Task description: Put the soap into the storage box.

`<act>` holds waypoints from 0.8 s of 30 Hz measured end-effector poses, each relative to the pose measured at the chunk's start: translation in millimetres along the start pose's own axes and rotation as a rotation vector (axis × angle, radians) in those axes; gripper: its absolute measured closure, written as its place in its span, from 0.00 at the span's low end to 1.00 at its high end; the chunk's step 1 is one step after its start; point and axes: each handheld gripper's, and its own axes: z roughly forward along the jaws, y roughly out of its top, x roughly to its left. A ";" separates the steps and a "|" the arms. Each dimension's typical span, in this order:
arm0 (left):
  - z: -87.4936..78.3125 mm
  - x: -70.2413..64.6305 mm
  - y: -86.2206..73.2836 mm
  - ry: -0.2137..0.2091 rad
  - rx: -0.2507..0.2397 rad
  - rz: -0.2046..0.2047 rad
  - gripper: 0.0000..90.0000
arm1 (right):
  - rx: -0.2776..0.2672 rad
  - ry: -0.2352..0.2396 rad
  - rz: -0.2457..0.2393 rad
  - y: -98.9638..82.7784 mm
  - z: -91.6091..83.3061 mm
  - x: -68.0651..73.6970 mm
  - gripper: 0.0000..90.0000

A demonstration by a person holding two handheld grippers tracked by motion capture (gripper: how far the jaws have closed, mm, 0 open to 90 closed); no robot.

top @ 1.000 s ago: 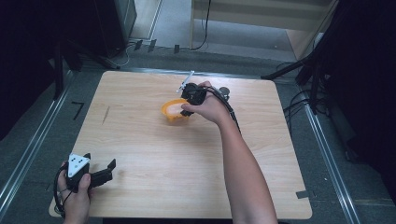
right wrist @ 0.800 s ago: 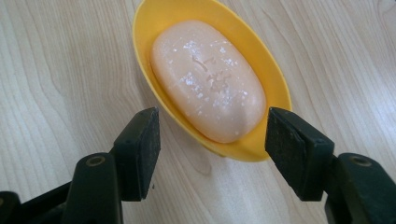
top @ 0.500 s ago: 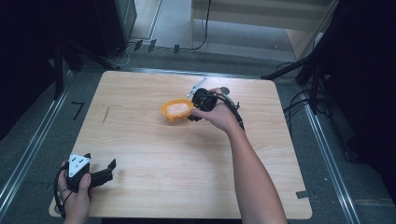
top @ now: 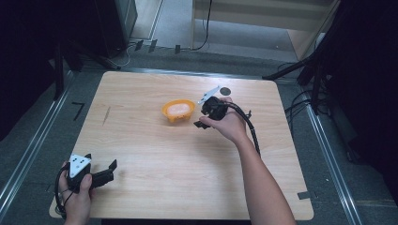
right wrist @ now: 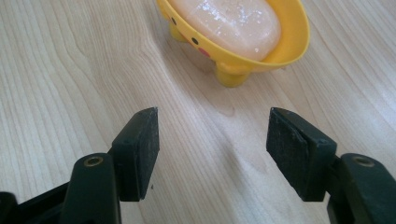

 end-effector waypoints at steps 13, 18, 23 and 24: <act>0.2 -0.2 0.0 0.001 0.000 0.001 0.07 | -0.094 -0.024 0.099 -34.9 -4.9 8.1 0.38; 0.2 -0.7 0.1 0.005 0.004 0.004 0.07 | -0.122 -0.038 0.147 -50.7 -10.3 9.1 0.34; 0.2 -1.0 0.2 0.009 0.005 0.007 0.07 | -0.146 -0.048 0.173 -65.8 -14.4 11.1 0.28; 0.2 -1.0 0.2 0.009 0.005 0.007 0.07 | -0.147 -0.057 0.183 -68.3 -15.2 12.0 0.26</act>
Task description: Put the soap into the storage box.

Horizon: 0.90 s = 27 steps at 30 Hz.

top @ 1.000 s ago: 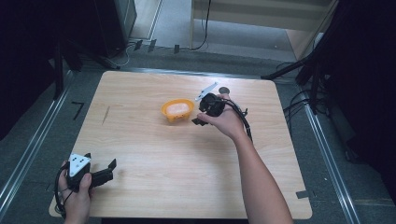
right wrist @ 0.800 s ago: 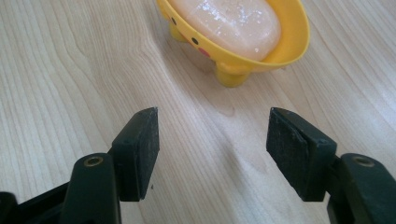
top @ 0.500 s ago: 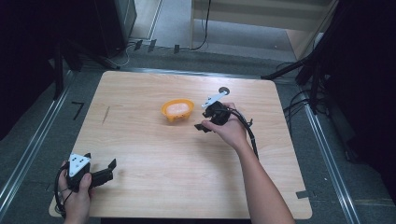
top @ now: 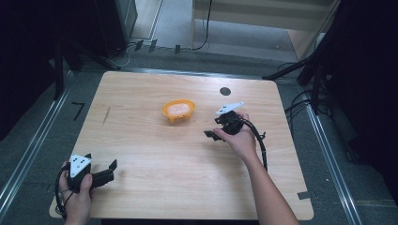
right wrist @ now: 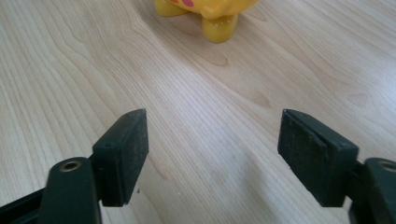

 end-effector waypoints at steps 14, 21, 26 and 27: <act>0.0 -0.2 0.0 0.002 0.001 0.002 0.07 | -0.075 -0.057 0.071 -27.9 -12.7 4.3 0.03; 0.1 -0.4 0.0 0.004 0.001 0.004 0.07 | -0.116 -0.042 0.109 -40.9 -21.7 5.7 0.00; 0.2 -0.5 0.0 0.004 0.002 0.005 0.07 | -0.145 -0.028 0.131 -52.0 -30.3 6.4 0.00; 0.2 -0.6 0.0 0.005 0.002 0.005 0.07 | -0.149 -0.035 0.129 -54.0 -32.0 6.5 0.00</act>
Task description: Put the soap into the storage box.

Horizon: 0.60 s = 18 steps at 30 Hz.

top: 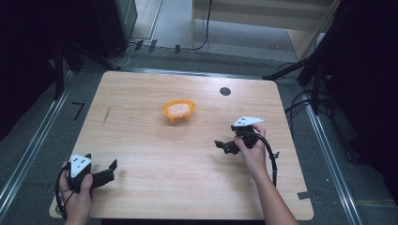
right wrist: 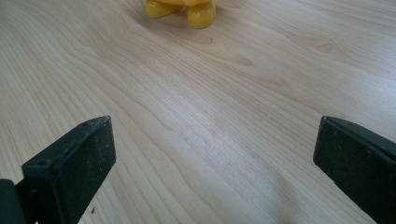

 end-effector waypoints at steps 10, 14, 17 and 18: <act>0.2 -0.2 -0.1 0.001 -0.002 0.003 0.07 | -0.050 -0.050 0.026 -21.2 -16.8 -2.5 0.00; 0.1 -0.4 0.0 0.004 -0.001 0.003 0.07 | -0.066 -0.064 0.034 -28.9 -23.8 -4.1 0.00; 0.2 -0.4 0.0 0.005 -0.001 0.002 0.07 | -0.073 -0.074 0.043 -34.2 -28.6 -5.4 0.00; 0.2 -0.4 0.0 0.005 -0.001 0.002 0.07 | -0.074 -0.074 0.050 -35.6 -30.6 -5.7 0.00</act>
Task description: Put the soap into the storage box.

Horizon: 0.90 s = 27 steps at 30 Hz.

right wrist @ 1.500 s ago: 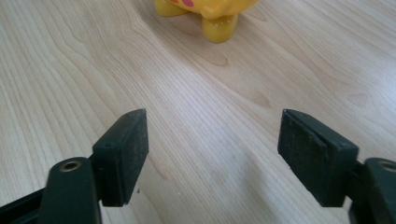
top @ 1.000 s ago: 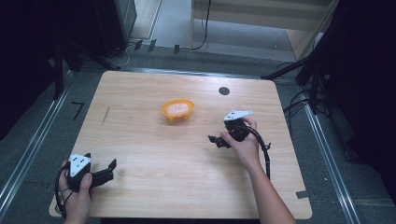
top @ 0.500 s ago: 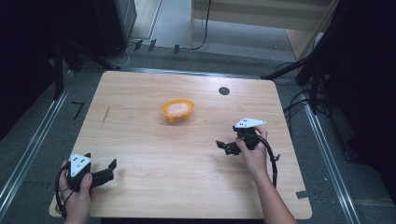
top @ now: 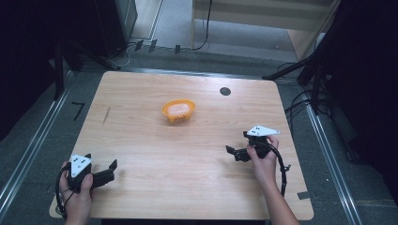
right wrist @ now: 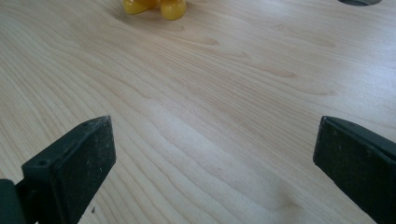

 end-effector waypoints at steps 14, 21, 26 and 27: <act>0.1 -0.2 0.1 0.000 0.002 0.004 0.07 | -0.031 -0.036 0.040 -23.8 -29.2 -9.5 0.00; 0.0 -0.2 0.2 0.004 0.006 0.005 0.07 | -0.051 -0.058 0.062 -38.8 -44.4 -16.7 0.00; 0.0 -0.4 0.2 0.006 0.007 0.005 0.07 | -0.068 -0.071 0.081 -49.0 -56.3 -22.3 0.00; 0.0 -0.4 0.2 0.006 0.006 0.005 0.07 | -0.070 -0.075 0.088 -51.0 -59.1 -22.9 0.00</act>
